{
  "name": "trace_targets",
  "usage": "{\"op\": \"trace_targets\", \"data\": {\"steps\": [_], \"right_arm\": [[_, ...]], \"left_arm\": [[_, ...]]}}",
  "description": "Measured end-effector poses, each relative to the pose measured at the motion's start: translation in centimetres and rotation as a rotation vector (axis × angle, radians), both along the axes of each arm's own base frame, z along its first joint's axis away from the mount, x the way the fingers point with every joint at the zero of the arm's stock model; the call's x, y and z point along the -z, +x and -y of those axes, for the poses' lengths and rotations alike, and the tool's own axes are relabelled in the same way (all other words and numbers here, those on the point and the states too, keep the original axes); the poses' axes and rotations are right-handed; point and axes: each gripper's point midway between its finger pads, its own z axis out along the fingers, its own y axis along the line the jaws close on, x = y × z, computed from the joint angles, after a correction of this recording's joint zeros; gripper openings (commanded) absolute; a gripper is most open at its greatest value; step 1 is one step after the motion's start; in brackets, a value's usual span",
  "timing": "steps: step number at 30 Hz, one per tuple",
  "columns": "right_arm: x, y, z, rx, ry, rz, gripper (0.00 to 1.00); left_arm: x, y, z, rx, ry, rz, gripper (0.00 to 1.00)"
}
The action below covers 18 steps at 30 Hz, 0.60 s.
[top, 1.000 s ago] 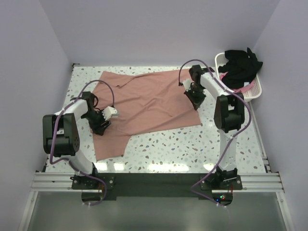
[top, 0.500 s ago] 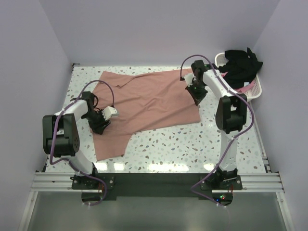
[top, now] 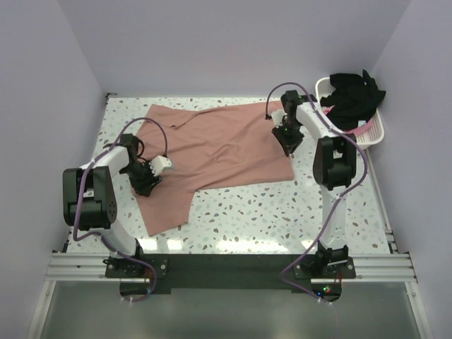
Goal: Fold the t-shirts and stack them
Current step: Flatten the tshirt out
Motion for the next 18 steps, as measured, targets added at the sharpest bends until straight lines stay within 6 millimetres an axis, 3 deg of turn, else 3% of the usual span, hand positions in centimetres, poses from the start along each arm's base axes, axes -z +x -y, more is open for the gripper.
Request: {"op": "trace_targets", "data": {"steps": [3, 6, 14, 18], "right_arm": [[0.1, -0.3, 0.1, 0.001, -0.001, -0.015, 0.49], [-0.2, -0.9, 0.2, 0.001, 0.006, -0.030, 0.52], [-3.3, -6.7, 1.7, 0.009, 0.070, -0.073, 0.34], [-4.1, -8.2, 0.4, -0.046, 0.090, -0.057, 0.33]], "left_arm": [[-0.1, 0.0, 0.0, -0.002, -0.005, -0.001, 0.53], [-0.2, -0.1, 0.0, -0.012, -0.029, -0.004, 0.56], [-1.7, -2.2, 0.2, -0.015, -0.110, -0.040, 0.59], [-2.9, -2.9, 1.0, 0.001, -0.148, -0.031, 0.60]]}}
